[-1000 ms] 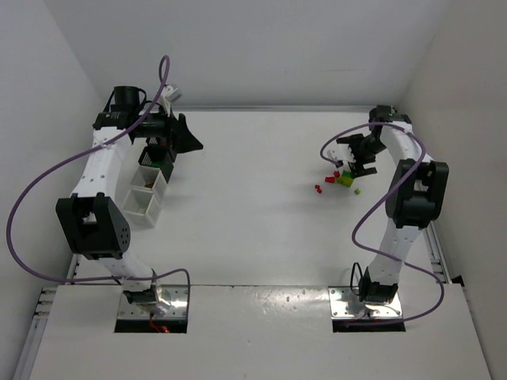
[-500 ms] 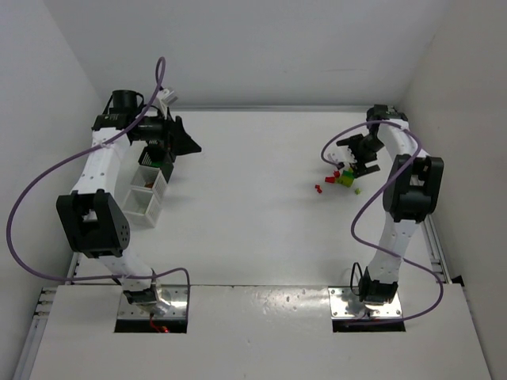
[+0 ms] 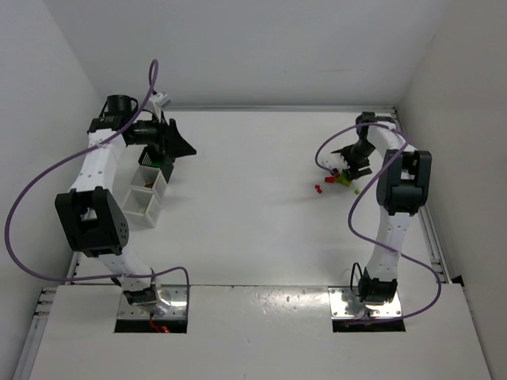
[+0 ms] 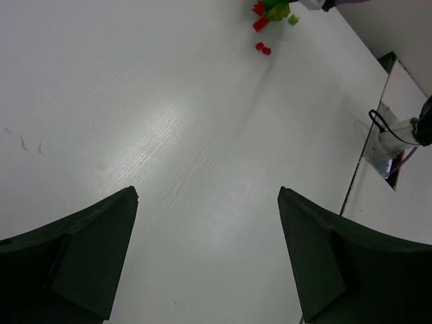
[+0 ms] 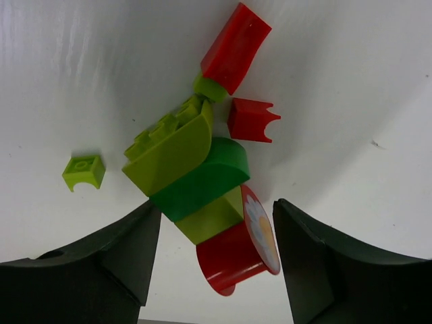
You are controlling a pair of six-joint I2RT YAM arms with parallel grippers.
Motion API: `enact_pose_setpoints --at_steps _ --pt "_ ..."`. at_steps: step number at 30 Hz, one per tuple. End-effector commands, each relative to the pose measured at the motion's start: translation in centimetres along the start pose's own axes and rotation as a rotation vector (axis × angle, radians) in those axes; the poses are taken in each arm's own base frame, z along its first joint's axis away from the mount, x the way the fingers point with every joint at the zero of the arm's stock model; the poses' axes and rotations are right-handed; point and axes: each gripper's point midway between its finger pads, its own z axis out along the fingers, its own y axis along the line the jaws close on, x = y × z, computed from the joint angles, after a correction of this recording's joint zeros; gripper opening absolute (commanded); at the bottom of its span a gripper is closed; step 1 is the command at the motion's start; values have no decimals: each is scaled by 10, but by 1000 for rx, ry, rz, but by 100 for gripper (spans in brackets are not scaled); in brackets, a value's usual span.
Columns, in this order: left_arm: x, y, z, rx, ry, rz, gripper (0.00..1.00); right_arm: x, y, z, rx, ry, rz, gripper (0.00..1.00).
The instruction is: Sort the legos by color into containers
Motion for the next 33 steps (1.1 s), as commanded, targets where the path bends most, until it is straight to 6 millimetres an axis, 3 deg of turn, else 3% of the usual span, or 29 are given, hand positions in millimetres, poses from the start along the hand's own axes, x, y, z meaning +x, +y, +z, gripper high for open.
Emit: enact_pose_setpoints --at_steps 1,6,11,17,22,26,27,28,29,31,33 --pt "-2 -6 -5 34 -24 31 91 3 -22 -7 0 31 -371 67" --pt "2 -4 -7 30 -20 28 91 7 -23 -8 -6 54 -373 67" --pt "4 -5 -6 51 -23 20 87 7 -19 0 -1 55 -374 49" --pt "10 -7 -2 85 -27 -6 80 -14 -26 -17 102 2 -338 31" --pt "19 -22 10 169 -25 -70 79 -49 -38 -47 254 -121 -265 9" --pt "27 -41 27 261 -12 -132 77 -83 -43 -78 375 -211 -222 0" --pt "29 -48 34 280 1 -147 77 -91 -42 -78 414 -247 -178 0" --pt "31 -51 38 290 10 -155 76 -98 -43 -97 470 -239 -176 0" --pt "35 -54 42 300 20 -171 76 -111 -38 -92 478 -274 -162 0" --pt "31 -63 48 291 24 -160 76 -128 -41 -100 521 -302 -124 0" --pt "38 -57 52 212 38 -190 71 -155 -36 -108 516 -378 -30 0"
